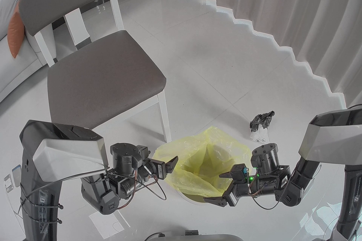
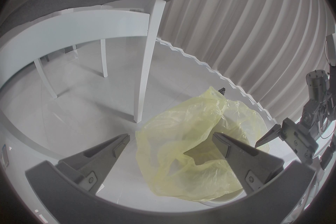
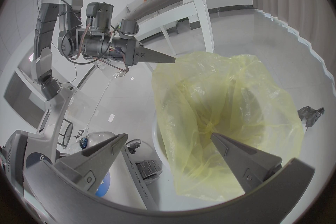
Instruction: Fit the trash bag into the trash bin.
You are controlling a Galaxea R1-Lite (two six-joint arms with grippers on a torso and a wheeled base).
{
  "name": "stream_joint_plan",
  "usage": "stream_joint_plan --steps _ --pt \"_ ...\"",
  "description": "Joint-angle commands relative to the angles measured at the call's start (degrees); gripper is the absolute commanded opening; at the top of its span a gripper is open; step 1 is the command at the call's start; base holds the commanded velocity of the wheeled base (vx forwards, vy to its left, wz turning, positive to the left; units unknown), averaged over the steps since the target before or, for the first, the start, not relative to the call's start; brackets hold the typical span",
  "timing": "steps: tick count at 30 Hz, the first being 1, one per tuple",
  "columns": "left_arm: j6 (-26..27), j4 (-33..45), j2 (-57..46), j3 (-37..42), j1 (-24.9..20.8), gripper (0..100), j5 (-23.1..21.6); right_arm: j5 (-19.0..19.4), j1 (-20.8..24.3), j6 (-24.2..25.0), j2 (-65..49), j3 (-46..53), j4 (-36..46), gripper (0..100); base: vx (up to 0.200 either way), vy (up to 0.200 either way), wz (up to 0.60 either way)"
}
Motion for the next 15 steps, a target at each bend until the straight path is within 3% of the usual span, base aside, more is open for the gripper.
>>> stream_joint_plan --steps 1,15 --pt "-0.06 -1.05 -0.13 0.74 0.25 100 0.46 0.03 -0.04 -0.78 3.47 -3.49 2.11 100 0.000 0.000 0.00" --pt "-0.06 -4.21 -1.80 1.97 0.42 100 0.81 -0.06 -0.30 -2.80 6.28 -13.33 13.63 100 0.000 0.000 0.00"
